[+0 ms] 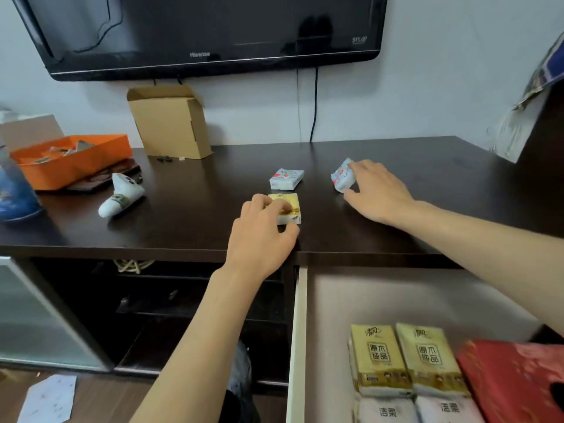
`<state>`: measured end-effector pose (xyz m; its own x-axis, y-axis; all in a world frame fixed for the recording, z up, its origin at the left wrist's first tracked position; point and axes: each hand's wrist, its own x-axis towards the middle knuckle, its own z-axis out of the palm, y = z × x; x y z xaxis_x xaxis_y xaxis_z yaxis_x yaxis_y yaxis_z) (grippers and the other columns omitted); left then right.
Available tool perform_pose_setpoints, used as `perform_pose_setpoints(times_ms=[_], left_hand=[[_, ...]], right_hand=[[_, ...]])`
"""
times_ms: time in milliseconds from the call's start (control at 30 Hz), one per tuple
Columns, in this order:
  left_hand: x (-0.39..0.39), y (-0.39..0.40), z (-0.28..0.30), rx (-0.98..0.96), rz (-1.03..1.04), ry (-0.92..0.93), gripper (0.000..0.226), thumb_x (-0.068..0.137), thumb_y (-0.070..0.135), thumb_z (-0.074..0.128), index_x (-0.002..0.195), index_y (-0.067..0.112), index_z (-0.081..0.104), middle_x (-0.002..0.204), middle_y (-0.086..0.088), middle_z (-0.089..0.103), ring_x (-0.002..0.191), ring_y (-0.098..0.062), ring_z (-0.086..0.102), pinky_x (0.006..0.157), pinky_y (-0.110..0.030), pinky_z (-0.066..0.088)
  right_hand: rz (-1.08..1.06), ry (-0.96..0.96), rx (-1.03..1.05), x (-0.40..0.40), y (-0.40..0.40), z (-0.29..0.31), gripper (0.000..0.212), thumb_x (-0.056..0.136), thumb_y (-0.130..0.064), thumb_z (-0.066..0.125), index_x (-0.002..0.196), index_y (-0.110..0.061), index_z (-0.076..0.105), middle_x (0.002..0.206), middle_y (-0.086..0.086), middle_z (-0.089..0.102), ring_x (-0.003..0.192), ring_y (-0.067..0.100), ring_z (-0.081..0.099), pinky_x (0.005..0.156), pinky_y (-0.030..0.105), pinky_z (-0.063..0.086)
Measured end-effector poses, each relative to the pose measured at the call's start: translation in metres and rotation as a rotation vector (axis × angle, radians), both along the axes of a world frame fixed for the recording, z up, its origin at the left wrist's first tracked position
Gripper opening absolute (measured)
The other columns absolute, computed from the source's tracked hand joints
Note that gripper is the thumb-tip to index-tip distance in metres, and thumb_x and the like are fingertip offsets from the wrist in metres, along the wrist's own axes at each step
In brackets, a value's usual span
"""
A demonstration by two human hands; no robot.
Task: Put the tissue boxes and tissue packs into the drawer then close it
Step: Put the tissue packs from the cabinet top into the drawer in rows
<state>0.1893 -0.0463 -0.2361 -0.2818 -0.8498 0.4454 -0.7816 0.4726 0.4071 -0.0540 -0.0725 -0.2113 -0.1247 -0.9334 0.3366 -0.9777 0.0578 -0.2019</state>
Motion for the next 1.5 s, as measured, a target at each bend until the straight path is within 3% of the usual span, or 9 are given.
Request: perform_pose_setpoints(times_ms=[100,333,467,533,700,1000,1167,1300,1500], left_hand=[[-0.022,0.003,0.000,-0.011,-0.041,0.001,0.035,0.091,0.034,0.054,0.122,0.025,0.064,0.125,0.000,0.050,0.115,-0.023,0.045,0.091,-0.043,0.046],[-0.055,-0.013,0.015,-0.002,-0.154,-0.096,0.047,0.094,0.038,0.051,0.139,0.023,0.052,0.140,0.002,0.052,0.129,-0.021,0.043,0.099,-0.040,0.043],[-0.050,-0.053,0.037,-0.167,-0.085,-0.083,0.044,0.099,0.035,0.043,0.139,0.018,0.051,0.143,0.000,0.052,0.129,-0.022,0.046,0.092,-0.033,0.038],[-0.046,-0.080,0.046,-0.081,-0.097,-0.145,0.047,0.102,0.031,0.040,0.144,0.012,0.045,0.151,-0.005,0.045,0.137,-0.025,0.040,0.105,-0.036,0.034],[-0.028,-0.111,0.027,0.198,-0.186,-0.329,0.048,0.107,0.035,0.025,0.135,0.009,0.054,0.144,-0.007,0.049,0.136,-0.031,0.040,0.111,-0.037,0.028],[-0.006,-0.069,0.031,0.010,-0.098,-0.346,0.047,0.096,0.060,0.035,0.112,0.029,0.068,0.098,0.000,0.047,0.103,-0.021,0.046,0.083,-0.037,0.043],[0.001,-0.044,0.038,-0.078,-0.131,-0.438,0.044,0.093,0.059,0.047,0.109,0.026,0.070,0.095,0.004,0.045,0.105,-0.021,0.048,0.078,-0.034,0.040],[0.000,-0.039,0.048,0.082,-0.137,-0.426,0.039,0.088,0.058,0.057,0.103,0.025,0.072,0.111,-0.002,0.052,0.117,-0.023,0.045,0.088,-0.040,0.043],[0.004,-0.027,0.053,0.331,-0.107,-0.253,0.021,0.081,0.045,0.073,0.091,0.026,0.071,0.112,-0.004,0.065,0.100,-0.025,0.060,0.080,-0.035,0.046]], right_hand=[[-0.088,-0.018,-0.004,-0.014,0.004,-0.008,0.043,0.097,-0.031,0.055,0.134,-0.011,0.061,0.140,0.010,0.055,0.129,0.031,0.049,0.086,0.042,0.046],[0.150,-0.140,0.072,-0.015,0.005,-0.010,0.059,0.099,-0.025,0.053,0.156,-0.023,0.043,0.165,0.001,0.037,0.151,0.025,0.031,0.116,0.043,0.034],[-0.092,-0.135,-0.108,-0.017,0.000,-0.009,0.039,0.101,-0.024,0.043,0.130,-0.016,0.068,0.137,0.008,0.062,0.124,0.030,0.054,0.084,0.041,0.047],[-0.133,-0.083,-0.184,-0.018,0.000,-0.009,0.036,0.101,-0.026,0.044,0.121,-0.012,0.070,0.130,0.009,0.063,0.119,0.029,0.055,0.077,0.037,0.043],[0.036,-0.135,-0.019,-0.016,0.001,-0.011,0.049,0.099,-0.036,0.050,0.144,-0.017,0.056,0.151,0.005,0.050,0.137,0.028,0.045,0.099,0.041,0.042],[0.005,-0.184,-0.001,-0.014,0.002,-0.010,0.025,0.095,-0.035,0.060,0.113,-0.020,0.052,0.126,0.005,0.058,0.099,0.022,0.051,0.072,0.035,0.036],[-0.050,-0.130,0.040,-0.006,0.013,-0.004,0.036,0.095,-0.040,0.057,0.123,-0.018,0.052,0.127,0.006,0.061,0.103,0.029,0.059,0.075,0.037,0.040],[-0.041,-0.037,0.082,-0.001,0.025,0.003,0.039,0.095,-0.045,0.055,0.123,-0.018,0.052,0.129,0.008,0.059,0.111,0.032,0.060,0.079,0.039,0.044],[0.037,-0.054,0.189,-0.009,0.061,0.013,0.032,0.090,-0.050,0.064,0.103,-0.025,0.048,0.119,0.005,0.051,0.100,0.029,0.057,0.078,0.040,0.045]])
